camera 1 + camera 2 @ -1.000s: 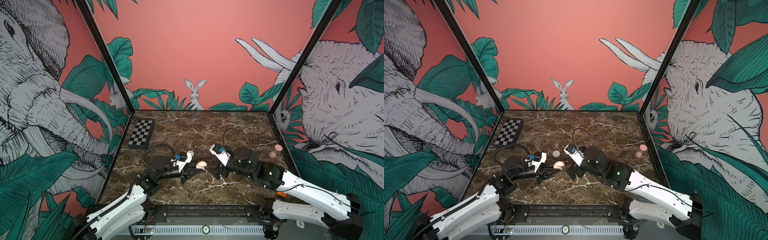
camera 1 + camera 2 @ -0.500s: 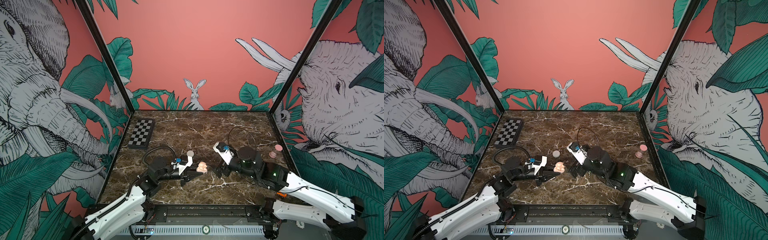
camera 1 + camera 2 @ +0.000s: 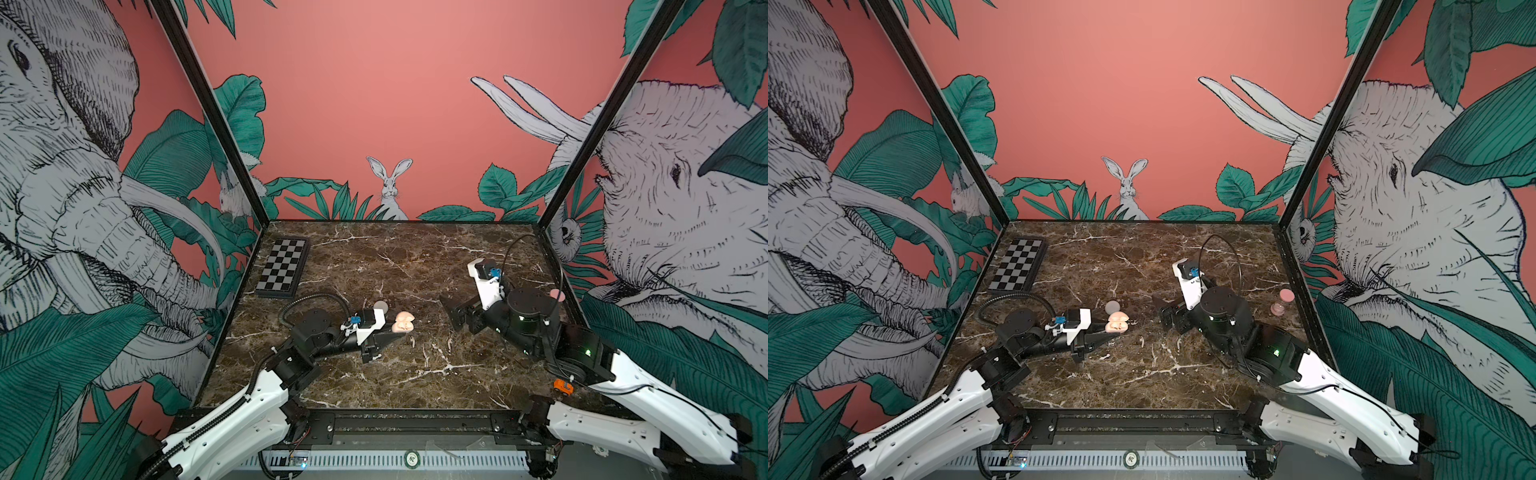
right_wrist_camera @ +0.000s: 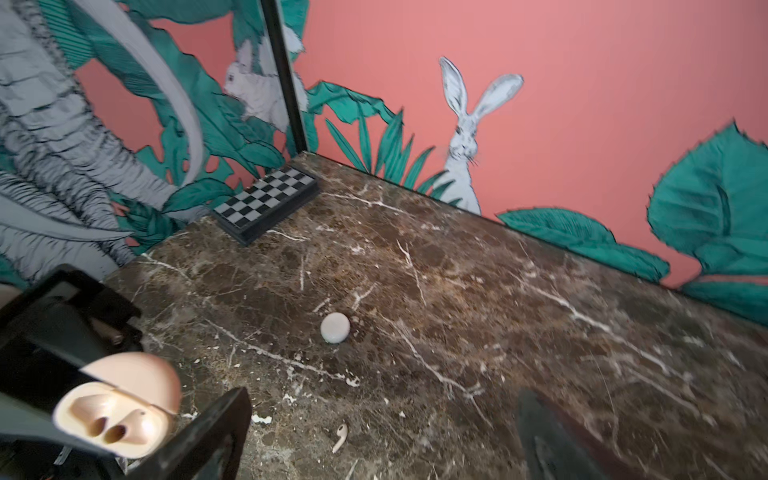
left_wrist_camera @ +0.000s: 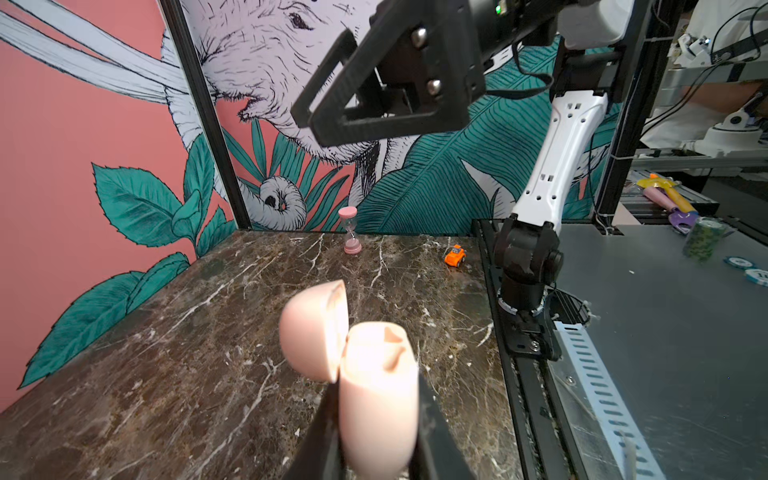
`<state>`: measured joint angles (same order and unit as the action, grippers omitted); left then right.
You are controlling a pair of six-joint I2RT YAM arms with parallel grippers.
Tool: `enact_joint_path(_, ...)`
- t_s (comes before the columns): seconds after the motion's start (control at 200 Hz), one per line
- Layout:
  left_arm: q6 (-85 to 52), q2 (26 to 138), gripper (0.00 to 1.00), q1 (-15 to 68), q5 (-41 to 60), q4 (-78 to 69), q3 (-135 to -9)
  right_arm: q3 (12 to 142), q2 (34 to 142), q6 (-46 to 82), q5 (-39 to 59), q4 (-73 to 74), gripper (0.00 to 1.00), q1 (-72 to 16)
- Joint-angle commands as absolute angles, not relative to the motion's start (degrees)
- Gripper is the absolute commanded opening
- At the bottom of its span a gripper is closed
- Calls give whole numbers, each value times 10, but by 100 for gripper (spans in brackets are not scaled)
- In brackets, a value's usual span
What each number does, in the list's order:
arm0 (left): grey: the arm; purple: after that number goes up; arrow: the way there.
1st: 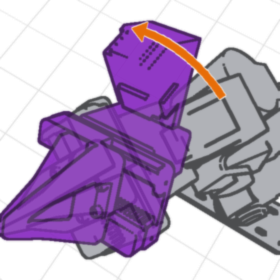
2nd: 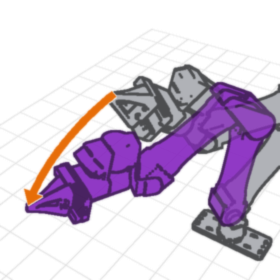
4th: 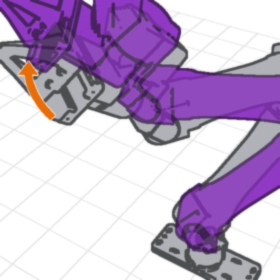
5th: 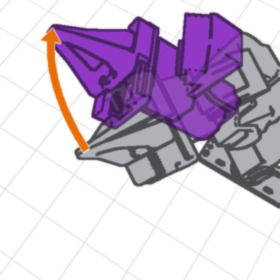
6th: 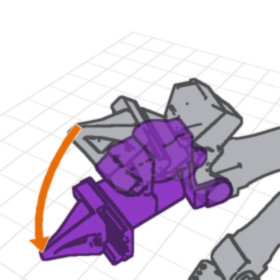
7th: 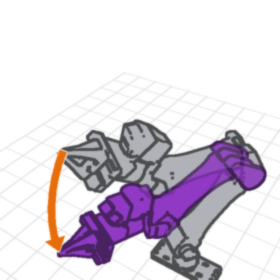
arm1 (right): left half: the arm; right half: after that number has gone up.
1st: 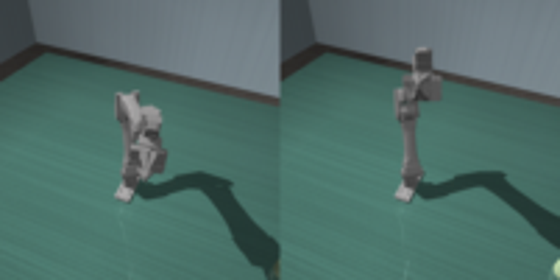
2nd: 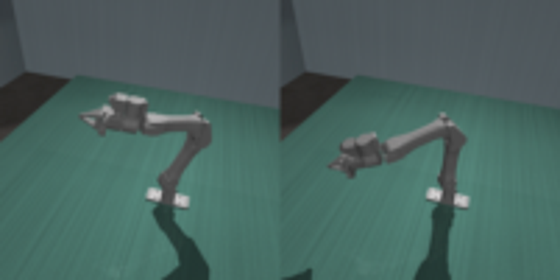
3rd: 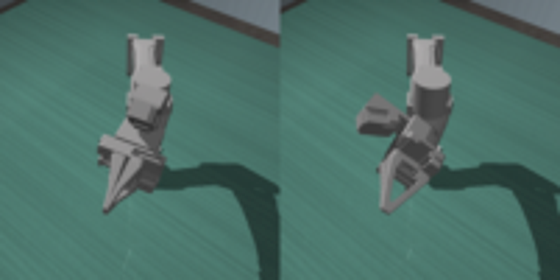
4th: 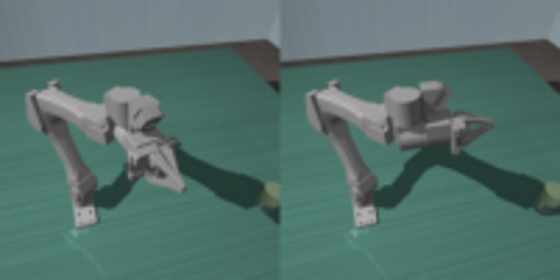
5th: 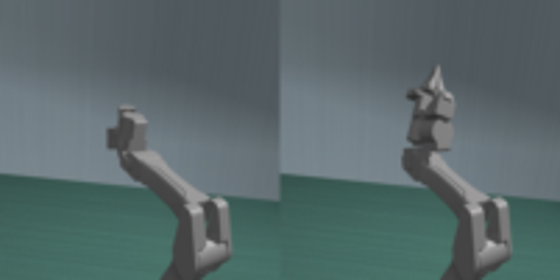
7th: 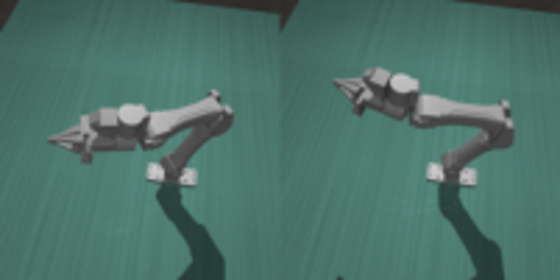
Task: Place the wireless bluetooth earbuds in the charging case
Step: 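Move the right gripper above the pink earbuds on the table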
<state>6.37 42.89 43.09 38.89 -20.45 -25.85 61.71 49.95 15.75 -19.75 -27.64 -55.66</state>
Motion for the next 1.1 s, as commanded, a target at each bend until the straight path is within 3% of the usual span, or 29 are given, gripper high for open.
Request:
enact_joint_path(0.0,94,436,0,434,378,-234,-258,634,511,247,-218,-352,98,-516)
enact_joint_path(0.24,125,410,0,456,329,-225,-230,637,563,344,-111,-440,98,-421)
enact_joint_path(0.54,133,405,0,468,360,-216,-233,636,669,418,-99,-511,98,-409)
enact_joint_path(1.095,196,400,0,500,380,-121,-260,576,793,486,-36,-473,94,-407)
